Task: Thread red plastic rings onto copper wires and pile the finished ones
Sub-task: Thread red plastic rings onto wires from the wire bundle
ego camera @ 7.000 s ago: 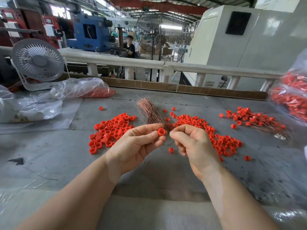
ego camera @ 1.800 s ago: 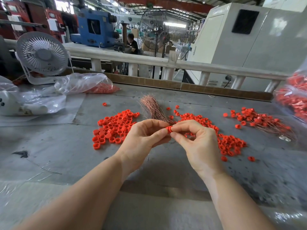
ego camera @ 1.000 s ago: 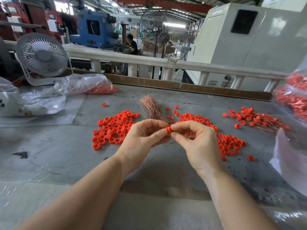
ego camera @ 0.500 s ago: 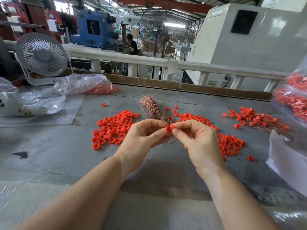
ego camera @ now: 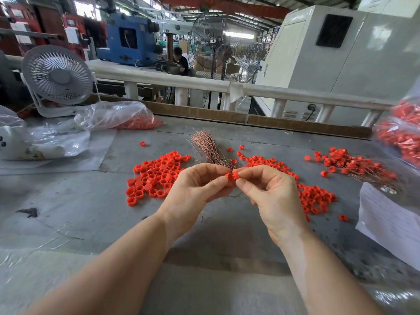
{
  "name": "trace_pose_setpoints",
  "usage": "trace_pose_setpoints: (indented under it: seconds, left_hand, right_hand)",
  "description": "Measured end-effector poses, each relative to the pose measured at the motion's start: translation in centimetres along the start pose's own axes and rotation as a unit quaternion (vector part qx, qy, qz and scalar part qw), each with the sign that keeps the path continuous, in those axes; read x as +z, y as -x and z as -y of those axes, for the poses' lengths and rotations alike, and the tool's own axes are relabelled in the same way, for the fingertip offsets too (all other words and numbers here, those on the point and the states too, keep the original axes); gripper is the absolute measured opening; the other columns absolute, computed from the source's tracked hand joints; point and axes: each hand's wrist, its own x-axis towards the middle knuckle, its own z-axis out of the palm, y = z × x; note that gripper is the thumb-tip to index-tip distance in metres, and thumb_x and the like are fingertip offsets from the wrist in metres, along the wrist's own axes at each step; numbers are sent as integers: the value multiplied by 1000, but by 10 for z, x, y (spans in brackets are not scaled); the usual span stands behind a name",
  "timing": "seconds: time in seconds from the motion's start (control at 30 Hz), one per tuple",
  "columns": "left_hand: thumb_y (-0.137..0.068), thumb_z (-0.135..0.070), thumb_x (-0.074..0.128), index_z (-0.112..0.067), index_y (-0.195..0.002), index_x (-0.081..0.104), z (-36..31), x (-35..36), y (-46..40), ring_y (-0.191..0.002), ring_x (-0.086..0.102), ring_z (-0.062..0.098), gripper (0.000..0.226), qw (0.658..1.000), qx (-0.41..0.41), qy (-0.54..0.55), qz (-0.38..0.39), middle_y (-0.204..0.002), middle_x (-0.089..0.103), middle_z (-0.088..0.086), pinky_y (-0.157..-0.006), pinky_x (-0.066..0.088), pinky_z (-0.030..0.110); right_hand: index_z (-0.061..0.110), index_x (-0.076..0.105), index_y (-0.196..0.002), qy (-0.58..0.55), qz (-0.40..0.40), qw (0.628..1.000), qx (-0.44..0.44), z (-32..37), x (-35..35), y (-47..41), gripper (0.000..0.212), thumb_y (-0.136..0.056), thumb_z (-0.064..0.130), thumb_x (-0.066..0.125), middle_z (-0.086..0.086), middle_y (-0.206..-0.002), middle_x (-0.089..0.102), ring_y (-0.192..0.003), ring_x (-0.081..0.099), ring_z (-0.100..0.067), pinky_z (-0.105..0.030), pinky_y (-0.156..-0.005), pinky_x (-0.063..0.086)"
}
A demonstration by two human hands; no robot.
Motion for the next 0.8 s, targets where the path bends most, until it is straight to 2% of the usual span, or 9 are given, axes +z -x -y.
trace_pose_setpoints:
  seconds: [0.17, 0.3, 0.4, 0.53, 0.8]
  left_hand:
    - [-66, -13, 66, -8, -83, 67, -1, 0, 0, -82, 68, 25, 18, 1000, 2, 0, 4, -82, 72, 10, -82, 57, 32]
    - [-65, -14, 66, -7, -85, 67, -1, -1, 0, -83, 68, 27, 20, 1000, 2, 3, 7, -84, 72, 11, -83, 56, 34]
    - [-66, -13, 66, -5, -87, 66, -1, -1, 0, -87, 66, 31, 23, 1000, -2, 3, 3, -85, 71, 13, -86, 55, 37]
    - [-66, -12, 65, -4, -87, 65, 0, 0, 0, -89, 64, 33, 22, 1000, -5, 5, -1, -86, 70, 13, -88, 54, 39]
    - [-66, -12, 65, -5, -86, 65, -1, 1, 0, -87, 64, 32, 21, 1000, -8, 9, 0, -84, 70, 12, -88, 53, 39]
  right_hand:
    - [34, 71, -72, 20, 1, 1000, -15, -1, -1, 1, 32, -76, 2, 72, 10, -82, 73, -73, 62, -4, -26, -65, 40]
    - [27, 70, -67, 48, -5, 998, -42, 1, -1, 2, 30, -75, -1, 72, 10, -82, 72, -83, 67, -10, -39, -82, 51]
    - [25, 68, -69, 83, -7, 994, -66, 2, 1, 3, 28, -75, -1, 72, 14, -81, 71, -81, 66, -4, -30, -77, 52]
    - [24, 67, -70, 96, -11, 992, -81, 3, 2, 3, 28, -75, -3, 71, 18, -82, 70, -78, 64, 1, -14, -65, 45]
    - [22, 68, -71, 110, -10, 990, -90, 4, 2, 4, 26, -75, -4, 71, 16, -81, 70, -80, 63, 2, -9, -65, 41]
